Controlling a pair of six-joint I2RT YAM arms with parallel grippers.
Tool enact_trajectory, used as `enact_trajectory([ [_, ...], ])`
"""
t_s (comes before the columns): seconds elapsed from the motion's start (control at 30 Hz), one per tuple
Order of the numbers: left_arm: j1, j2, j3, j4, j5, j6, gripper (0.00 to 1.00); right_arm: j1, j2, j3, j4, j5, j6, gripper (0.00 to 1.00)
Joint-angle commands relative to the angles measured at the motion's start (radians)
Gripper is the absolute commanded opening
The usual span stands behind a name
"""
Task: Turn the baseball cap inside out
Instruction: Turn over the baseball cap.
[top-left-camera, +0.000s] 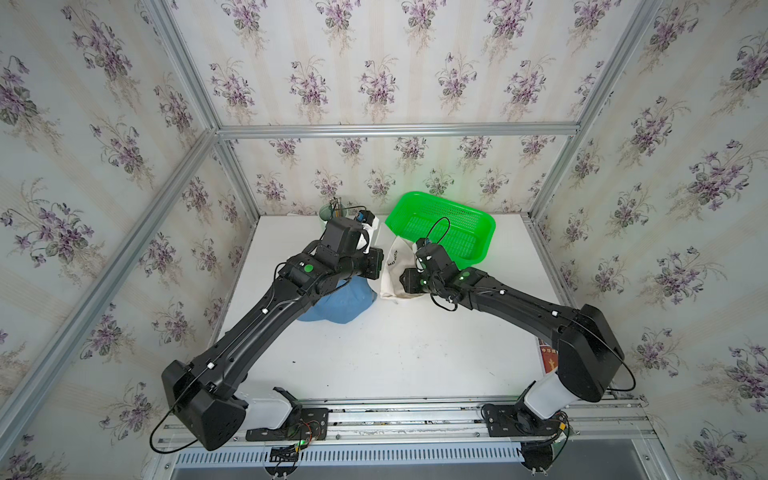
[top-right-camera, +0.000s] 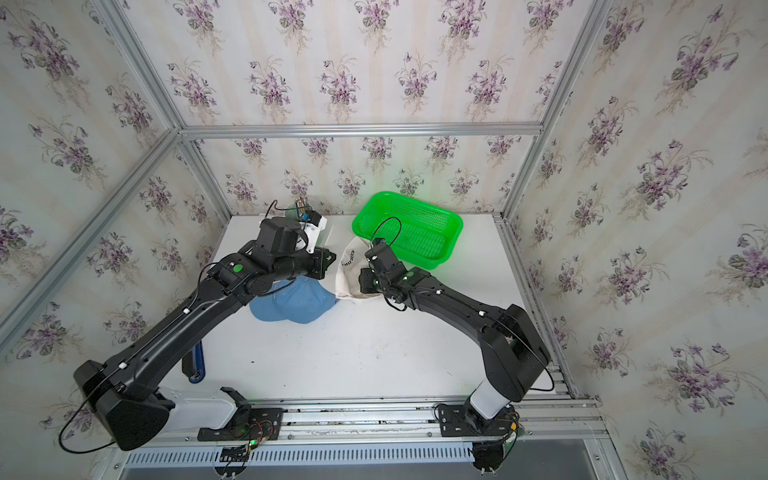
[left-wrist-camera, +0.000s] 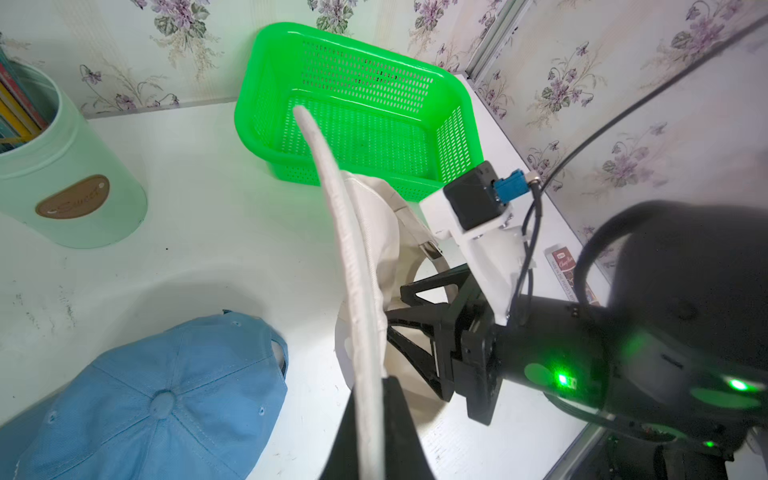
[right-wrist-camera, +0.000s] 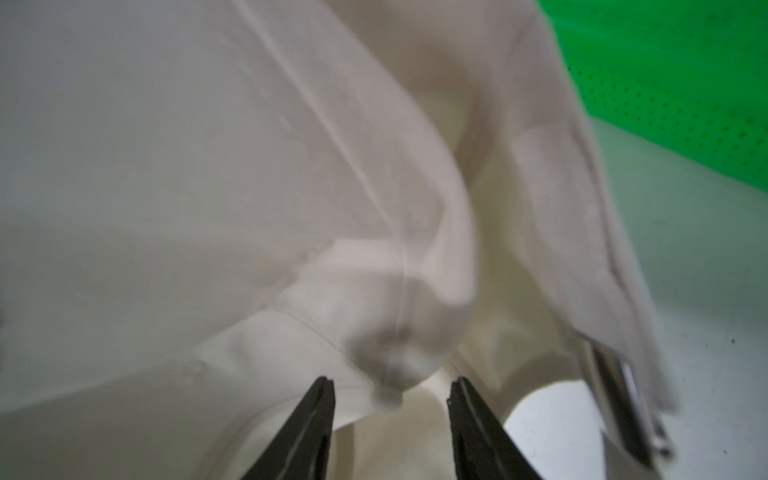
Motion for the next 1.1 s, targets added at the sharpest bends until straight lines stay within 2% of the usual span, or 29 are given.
enact_trajectory([
  [0.0, -0.010, -0.035, -0.082, 0.162, -0.011, 0.054, 0.00, -0.002, -0.020, -0.034, 0.013, -0.012, 0.012, 0.52],
  [0.17, -0.034, -0.086, -0.182, 0.275, 0.012, 0.092, 0.00, -0.012, -0.038, -0.074, 0.050, 0.035, 0.042, 0.56],
  [0.4, -0.052, -0.171, -0.258, 0.340, 0.010, 0.122, 0.00, -0.044, -0.063, -0.135, 0.166, -0.037, 0.067, 0.54],
  [0.67, -0.054, -0.157, -0.241, 0.333, 0.054, 0.090, 0.00, -0.045, -0.075, -0.158, 0.252, -0.031, 0.108, 0.50],
  [1.07, -0.044, -0.192, -0.239, 0.362, 0.063, 0.029, 0.00, -0.077, -0.088, -0.234, 0.409, -0.120, 0.230, 0.44],
])
